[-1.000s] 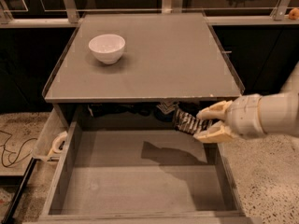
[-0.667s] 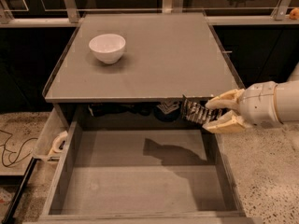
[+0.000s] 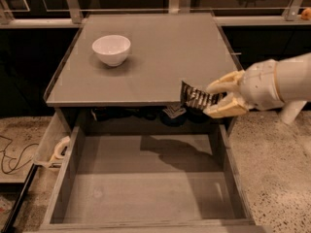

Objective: Pick rxbar chocolate from top drawer and place on counter

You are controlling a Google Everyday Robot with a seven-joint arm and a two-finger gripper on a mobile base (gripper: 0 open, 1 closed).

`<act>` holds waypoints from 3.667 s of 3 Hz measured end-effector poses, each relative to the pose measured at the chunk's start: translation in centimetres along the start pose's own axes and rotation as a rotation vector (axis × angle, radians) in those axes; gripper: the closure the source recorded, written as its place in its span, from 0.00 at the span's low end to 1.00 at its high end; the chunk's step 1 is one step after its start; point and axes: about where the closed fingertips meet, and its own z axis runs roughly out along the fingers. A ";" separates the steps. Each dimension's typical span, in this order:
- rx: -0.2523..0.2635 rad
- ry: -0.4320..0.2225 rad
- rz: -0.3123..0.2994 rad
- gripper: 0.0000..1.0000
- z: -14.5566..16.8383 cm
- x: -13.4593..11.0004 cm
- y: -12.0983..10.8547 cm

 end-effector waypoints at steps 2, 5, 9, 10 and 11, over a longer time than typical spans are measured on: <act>-0.073 -0.034 -0.055 1.00 5.2 -3.3 -6.7; -0.154 -0.058 -0.045 1.00 13.5 -3.1 -11.9; -0.154 -0.056 -0.015 0.35 14.8 -2.3 -12.9; -0.154 -0.056 -0.015 0.12 14.8 -2.3 -12.9; -0.154 -0.056 -0.015 0.00 14.8 -2.3 -12.9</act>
Offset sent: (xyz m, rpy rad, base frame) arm 0.1247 0.0613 0.0198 0.0000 0.0313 0.1489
